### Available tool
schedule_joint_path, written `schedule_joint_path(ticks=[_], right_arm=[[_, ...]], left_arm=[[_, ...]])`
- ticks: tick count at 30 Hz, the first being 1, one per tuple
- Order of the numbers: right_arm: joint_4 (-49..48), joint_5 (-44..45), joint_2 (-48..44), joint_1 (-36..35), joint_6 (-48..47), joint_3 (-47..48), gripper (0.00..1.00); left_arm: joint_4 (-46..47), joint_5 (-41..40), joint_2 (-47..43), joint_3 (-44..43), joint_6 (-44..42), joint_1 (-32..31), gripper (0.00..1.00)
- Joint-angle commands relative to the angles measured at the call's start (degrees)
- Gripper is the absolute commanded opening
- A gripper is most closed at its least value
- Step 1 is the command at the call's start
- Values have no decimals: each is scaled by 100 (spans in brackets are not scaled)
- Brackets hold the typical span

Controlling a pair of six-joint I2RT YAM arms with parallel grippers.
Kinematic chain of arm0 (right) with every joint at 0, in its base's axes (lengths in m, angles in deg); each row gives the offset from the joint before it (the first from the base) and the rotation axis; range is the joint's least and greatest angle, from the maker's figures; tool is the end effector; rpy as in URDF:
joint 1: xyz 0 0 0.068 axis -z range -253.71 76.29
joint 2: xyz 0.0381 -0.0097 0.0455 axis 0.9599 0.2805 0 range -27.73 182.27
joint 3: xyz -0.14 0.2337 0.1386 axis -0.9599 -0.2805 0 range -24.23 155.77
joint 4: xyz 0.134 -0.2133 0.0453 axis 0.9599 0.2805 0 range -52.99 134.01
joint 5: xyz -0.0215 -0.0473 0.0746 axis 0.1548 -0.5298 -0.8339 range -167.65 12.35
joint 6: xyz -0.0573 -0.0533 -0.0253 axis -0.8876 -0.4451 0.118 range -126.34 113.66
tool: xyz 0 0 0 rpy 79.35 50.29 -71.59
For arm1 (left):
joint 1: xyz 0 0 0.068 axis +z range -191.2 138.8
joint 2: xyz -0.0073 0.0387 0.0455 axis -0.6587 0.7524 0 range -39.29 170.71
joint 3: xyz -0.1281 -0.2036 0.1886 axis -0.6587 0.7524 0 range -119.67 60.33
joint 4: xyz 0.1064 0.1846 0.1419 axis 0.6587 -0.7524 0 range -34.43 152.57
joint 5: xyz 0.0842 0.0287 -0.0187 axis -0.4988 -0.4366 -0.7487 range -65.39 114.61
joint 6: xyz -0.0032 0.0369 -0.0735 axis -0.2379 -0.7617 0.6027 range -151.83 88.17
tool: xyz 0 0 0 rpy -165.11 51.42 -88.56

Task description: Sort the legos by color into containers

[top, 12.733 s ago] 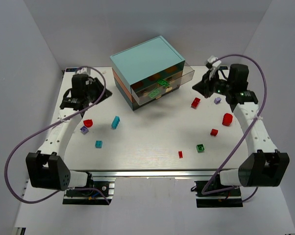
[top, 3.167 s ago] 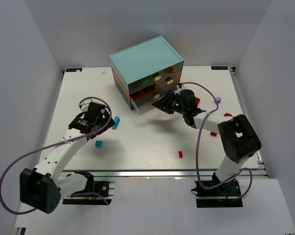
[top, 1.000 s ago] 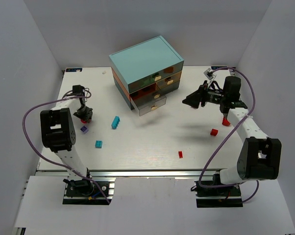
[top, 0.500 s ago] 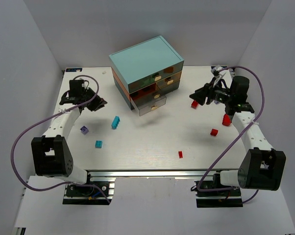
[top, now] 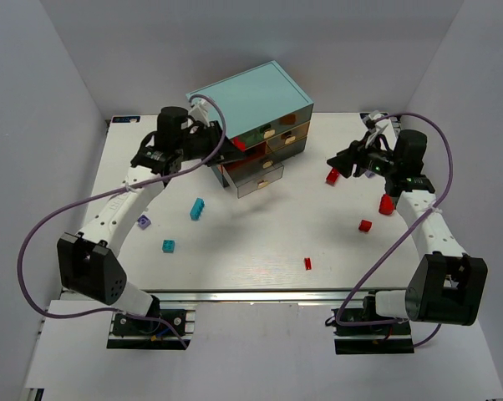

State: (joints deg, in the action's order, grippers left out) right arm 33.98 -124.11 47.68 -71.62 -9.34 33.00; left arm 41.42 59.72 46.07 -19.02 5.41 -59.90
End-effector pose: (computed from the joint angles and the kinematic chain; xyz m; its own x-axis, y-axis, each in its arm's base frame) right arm 0.3116 0.0405 0.3519 -0.2257 -0.0279 -0.9738 -0.6869 0.7134 0.1387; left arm 0.3260 -0.1537 0.3845 -0.7962 -0.2530 -0.5496 0.3332 0.5748 -0.7473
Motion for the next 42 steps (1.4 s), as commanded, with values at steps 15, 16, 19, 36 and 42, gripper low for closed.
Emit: schedule_joint_path(ticks=[15, 16, 19, 36, 42], right_arm=[[715, 1208, 252, 108, -446, 674, 70], [803, 1418, 350, 90, -342, 762, 73], [1277, 1788, 894, 38, -175, 1254, 80], [2526, 4029, 3409, -603, 1337, 2608, 79], [2526, 5145, 3989, -824, 1540, 2968, 79]], left_arm=[[-1892, -3114, 2106, -2329, -902, -1074, 36], [-1980, -3124, 2203, -2461, -954, -1074, 51], [-2096, -3230, 2283, -2594, -999, -1127, 72], [-769, -2571, 281, -1005, -946, -1233, 54], [-969, -2343, -353, -424, -823, -1338, 71]])
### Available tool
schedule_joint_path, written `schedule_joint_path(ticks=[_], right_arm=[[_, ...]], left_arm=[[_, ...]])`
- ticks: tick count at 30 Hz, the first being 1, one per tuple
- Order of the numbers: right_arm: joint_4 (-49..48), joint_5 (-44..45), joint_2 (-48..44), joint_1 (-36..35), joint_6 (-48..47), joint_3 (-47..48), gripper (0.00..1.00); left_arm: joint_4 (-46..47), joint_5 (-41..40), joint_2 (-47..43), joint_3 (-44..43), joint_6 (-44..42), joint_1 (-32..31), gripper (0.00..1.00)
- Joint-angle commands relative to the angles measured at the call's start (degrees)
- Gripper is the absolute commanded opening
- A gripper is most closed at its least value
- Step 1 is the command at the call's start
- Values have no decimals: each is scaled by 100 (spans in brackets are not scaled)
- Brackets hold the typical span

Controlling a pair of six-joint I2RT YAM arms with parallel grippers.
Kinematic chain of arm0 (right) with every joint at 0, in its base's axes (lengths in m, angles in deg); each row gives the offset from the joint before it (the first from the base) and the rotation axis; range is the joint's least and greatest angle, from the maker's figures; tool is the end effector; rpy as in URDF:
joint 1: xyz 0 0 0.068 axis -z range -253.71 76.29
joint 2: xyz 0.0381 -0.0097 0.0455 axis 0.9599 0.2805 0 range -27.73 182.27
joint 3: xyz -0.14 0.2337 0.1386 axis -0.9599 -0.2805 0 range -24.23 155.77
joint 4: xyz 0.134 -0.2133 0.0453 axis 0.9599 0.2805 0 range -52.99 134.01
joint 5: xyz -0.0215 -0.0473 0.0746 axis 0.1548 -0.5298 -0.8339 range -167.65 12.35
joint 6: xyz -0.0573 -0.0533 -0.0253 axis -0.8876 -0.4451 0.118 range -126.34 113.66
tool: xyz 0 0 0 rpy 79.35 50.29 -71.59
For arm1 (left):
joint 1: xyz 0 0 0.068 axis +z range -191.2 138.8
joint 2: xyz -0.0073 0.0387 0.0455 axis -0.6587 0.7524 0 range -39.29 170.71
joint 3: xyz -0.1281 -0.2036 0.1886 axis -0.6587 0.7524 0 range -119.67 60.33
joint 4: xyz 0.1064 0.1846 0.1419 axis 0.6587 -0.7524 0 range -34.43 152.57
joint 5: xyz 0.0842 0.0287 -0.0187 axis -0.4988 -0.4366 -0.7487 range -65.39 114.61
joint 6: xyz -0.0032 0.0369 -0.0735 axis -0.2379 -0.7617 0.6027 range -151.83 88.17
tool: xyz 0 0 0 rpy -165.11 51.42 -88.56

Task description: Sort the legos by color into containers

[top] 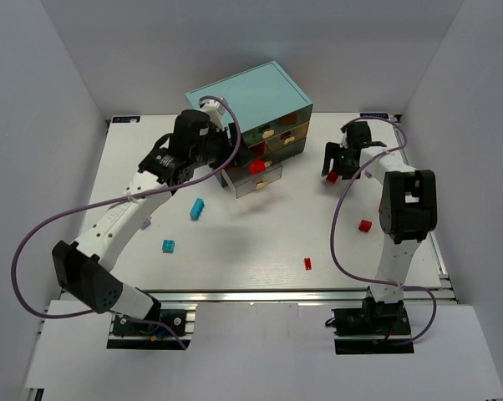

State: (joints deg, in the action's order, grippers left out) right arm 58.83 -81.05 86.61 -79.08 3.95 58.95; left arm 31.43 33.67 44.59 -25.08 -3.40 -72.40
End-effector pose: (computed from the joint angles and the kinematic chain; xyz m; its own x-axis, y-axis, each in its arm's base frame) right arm 0.4636 0.0477 0.1963 -0.8053 0.1033 -0.5838 0.0150 0.9879 0.1541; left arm 0.2949 -0.1917 0.4045 -0.6708 -0.1432 -0.7277 0.3518 0.8023 -0.4823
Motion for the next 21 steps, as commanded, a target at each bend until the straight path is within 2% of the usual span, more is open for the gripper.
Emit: schedule_joint_path(ticks=[1, 6, 8, 9, 10, 11, 13, 15, 18, 19, 21], right_arm=[[59, 928, 140, -79, 193, 401, 78], [50, 911, 447, -87, 220, 541, 74], [-11, 841, 510, -87, 255, 542, 66], [-38, 832, 536, -96, 264, 542, 63], [-55, 823, 562, -88, 255, 542, 60], [-73, 788, 563, -87, 255, 524, 54], [-64, 745, 528, -79, 237, 524, 48], [-38, 665, 484, -53, 211, 550, 39], [-47, 402, 213, -52, 18, 603, 28], [-81, -225, 98, -52, -61, 655, 24], [-82, -861, -278, -87, -587, 778, 22]], left_arm=[[-24, 280, -240, 217, 84, -149, 72], [-94, 254, -407, 691, 207, -464, 75], [-138, 175, -337, 727, 181, -571, 75], [-165, 88, -241, 727, 146, -684, 74], [-200, 9, -188, 692, 59, -746, 68], [-235, -53, -135, 631, 14, -799, 64], [-244, -246, -3, 604, -126, -940, 58], [-209, -325, 111, 578, -188, -1027, 56], [-244, -370, 243, 481, -293, -1203, 59], [-244, -422, 261, 481, -320, -1291, 61], [-226, -458, 200, 638, -329, -1353, 68]])
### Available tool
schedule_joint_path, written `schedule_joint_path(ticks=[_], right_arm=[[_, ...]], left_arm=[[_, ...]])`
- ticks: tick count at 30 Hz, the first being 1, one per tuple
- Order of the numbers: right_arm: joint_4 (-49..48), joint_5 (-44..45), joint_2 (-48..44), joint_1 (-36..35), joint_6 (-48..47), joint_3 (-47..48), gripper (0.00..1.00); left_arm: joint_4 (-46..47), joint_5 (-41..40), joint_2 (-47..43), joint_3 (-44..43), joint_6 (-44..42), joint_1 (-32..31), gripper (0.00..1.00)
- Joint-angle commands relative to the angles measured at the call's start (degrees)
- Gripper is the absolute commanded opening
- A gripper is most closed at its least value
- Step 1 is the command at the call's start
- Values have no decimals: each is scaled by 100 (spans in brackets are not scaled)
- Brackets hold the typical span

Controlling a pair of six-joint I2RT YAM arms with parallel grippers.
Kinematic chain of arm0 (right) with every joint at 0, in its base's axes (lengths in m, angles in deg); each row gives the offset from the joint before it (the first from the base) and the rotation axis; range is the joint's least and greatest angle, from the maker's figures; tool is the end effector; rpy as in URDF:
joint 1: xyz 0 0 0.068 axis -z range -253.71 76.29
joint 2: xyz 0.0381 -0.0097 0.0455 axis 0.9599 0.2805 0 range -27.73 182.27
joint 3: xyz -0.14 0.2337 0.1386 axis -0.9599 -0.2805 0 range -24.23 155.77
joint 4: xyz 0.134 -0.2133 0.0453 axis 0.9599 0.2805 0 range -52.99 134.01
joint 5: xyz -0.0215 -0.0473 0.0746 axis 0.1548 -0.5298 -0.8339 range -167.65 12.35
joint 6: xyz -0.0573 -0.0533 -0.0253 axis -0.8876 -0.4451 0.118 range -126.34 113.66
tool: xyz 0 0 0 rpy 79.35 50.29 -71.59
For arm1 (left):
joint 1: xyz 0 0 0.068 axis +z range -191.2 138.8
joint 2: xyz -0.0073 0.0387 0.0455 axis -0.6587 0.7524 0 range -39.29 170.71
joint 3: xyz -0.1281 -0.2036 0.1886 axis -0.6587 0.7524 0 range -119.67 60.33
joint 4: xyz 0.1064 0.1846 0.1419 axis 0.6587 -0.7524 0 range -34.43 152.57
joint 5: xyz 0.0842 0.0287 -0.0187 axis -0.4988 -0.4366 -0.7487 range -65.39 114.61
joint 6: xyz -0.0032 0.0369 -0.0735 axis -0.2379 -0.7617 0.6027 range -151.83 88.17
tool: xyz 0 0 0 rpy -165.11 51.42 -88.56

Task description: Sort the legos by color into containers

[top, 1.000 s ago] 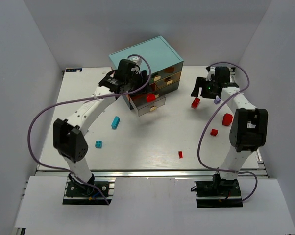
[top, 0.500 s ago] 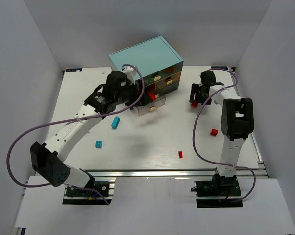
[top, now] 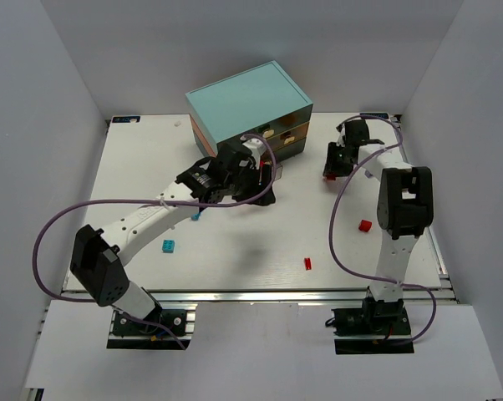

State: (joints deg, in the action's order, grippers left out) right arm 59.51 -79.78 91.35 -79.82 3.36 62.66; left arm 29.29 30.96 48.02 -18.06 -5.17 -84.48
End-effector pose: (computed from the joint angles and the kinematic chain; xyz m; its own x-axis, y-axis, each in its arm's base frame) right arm 0.4802 0.0540 0.1784 -0.8214 0.0813 -0.5645 0.0107 0.9918 0.1273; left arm 0.2561 -0.2519 0.3357 -0.7694 0.1121 -0.6289 0.4430 0.8030 -0.3988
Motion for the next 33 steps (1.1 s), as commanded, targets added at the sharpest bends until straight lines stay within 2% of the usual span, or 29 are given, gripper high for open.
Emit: schedule_joint_path(ticks=[1, 3, 4, 7, 10, 14, 18, 21, 24, 25, 27, 28, 33], right_arm=[[-167, -1983, -938, -57, -782, 460, 22], [-586, -2790, -1481, -153, -1395, 311, 18], [-702, -3585, -1668, -180, -1678, 224, 15], [-1265, -4100, -2222, -452, -2128, -154, 6], [-1432, -4321, -2381, -733, -2331, -278, 6], [-1363, -4366, -2128, -1208, -2411, 1, 8], [-1336, -3989, -1698, -1665, -2174, 432, 12], [-1100, -3576, -1250, -1920, -2042, 767, 17], [-783, -3312, -976, -2008, -2138, 1162, 32], [-721, -3259, -940, -2026, -2173, 1250, 48], [-633, -3224, -949, -2052, -2261, 1260, 61], [-624, -3284, -949, -2043, -2279, 1243, 65], [-528, -3215, -1273, -1929, -2104, 1251, 65]], left_arm=[[23, -169, -196, 51, -169, -145, 69], [294, -169, -493, 558, -169, -145, 73], [409, -143, -600, 744, -178, -145, 74], [682, -108, -951, 1184, -161, -145, 76], [717, -134, -1136, 1439, -65, -145, 77], [919, -125, -1540, 1887, 120, -145, 80], [981, -108, -1716, 2135, 279, -145, 81], [955, -134, -1813, 2170, 340, -145, 82], [963, -143, -1840, 2170, 367, -145, 82], [981, -134, -1831, 2161, 367, -145, 83], [1051, -73, -1744, 2100, 349, -145, 83], [1130, -3, -1622, 2074, 323, -145, 83], [1218, 252, -997, 1644, 139, -259, 81]])
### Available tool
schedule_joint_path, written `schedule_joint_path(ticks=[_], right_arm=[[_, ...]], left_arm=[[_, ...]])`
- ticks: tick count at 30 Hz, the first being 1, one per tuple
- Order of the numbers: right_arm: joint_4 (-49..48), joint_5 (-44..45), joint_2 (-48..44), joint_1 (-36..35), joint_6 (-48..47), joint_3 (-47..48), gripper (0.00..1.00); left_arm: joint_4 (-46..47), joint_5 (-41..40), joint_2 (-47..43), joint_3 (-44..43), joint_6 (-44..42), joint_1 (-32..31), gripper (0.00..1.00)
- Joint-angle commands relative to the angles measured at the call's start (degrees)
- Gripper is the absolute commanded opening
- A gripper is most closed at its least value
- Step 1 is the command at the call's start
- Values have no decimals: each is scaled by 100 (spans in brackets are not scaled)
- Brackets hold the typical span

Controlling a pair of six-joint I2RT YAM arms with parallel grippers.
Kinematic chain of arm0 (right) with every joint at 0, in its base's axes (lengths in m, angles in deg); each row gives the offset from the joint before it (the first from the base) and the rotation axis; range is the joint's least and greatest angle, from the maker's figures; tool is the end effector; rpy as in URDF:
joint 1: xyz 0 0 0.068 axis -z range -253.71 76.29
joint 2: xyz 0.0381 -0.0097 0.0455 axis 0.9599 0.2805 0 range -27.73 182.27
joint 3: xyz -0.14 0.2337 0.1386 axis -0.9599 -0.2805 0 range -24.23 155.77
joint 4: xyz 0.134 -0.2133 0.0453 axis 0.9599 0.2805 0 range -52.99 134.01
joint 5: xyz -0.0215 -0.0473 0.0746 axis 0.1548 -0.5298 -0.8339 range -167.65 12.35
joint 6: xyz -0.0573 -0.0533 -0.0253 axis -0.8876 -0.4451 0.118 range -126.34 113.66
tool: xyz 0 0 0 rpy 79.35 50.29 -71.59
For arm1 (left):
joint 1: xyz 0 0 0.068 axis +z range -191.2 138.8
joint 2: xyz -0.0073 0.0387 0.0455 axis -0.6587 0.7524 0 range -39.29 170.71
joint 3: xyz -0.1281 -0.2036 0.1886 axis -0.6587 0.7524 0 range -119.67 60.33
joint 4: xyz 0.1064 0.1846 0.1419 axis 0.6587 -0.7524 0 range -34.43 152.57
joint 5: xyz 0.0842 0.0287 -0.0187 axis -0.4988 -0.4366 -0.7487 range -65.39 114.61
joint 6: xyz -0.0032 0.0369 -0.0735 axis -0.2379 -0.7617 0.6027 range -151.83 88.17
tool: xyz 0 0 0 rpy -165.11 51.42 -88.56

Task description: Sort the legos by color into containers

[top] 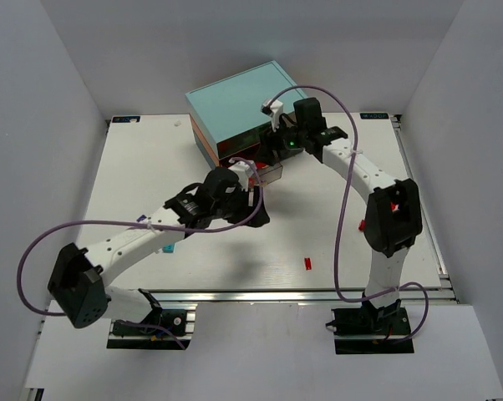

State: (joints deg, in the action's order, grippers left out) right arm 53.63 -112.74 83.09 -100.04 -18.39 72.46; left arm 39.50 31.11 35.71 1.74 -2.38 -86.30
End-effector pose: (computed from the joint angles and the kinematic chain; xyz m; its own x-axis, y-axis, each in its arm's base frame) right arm 0.4177 0.2525 0.3239 -0.2801 -0.3293 -0.9017 -0.8837 0.4555 0.1081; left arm 0.2071 -0.2191 0.2989 -0.7670 0.0778 -0.6369 0.4461 0.7782 -0.4421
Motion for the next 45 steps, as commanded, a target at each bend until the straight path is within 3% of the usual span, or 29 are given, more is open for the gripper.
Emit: schedule_joint_path(ticks=[1, 3, 4, 7, 10, 13, 15, 16, 19, 25, 30, 45], right_arm=[[147, 212, -535, 180, 159, 263, 64], [192, 536, -816, 381, 378, 158, 56], [192, 1121, -956, 444, 727, 88, 37], [375, 1933, -1379, 889, 1160, -299, 0], [990, 2462, -1520, 1409, 1670, -369, 0], [1738, 1893, -1538, 1858, 1619, -518, 1], [1941, 1568, -1687, 2236, 1338, -755, 16], [2002, 1306, -1739, 2324, 1233, -922, 33], [2231, 831, -1863, 2850, 802, -1142, 53], [2074, 389, -1942, 3344, 476, -1336, 56], [2108, 275, -1907, 3555, 415, -1231, 57], [2249, 415, -2671, 3793, 265, -1811, 58]], left_arm=[[224, 272, 478, -494, -202, -78, 79], [259, 474, 708, -644, -334, -139, 70], [207, 518, 848, -750, -378, -218, 66], [58, 712, 1463, -1372, -449, -341, 52], [-274, 844, 2148, -1865, -414, -551, 51], [-889, 643, 2729, -2603, -213, -780, 64], [-1207, 484, 2949, -3000, 102, -868, 69], [-1513, 388, 3133, -3122, 209, -956, 70], [-2278, 133, 3537, -3816, 701, -1044, 72], [-3475, -254, 4267, -4968, 2124, -1352, 73], [-3502, -474, 4602, -4873, 3380, -1720, 74], [-3678, -1300, 5718, -5576, 4253, -2029, 73]])
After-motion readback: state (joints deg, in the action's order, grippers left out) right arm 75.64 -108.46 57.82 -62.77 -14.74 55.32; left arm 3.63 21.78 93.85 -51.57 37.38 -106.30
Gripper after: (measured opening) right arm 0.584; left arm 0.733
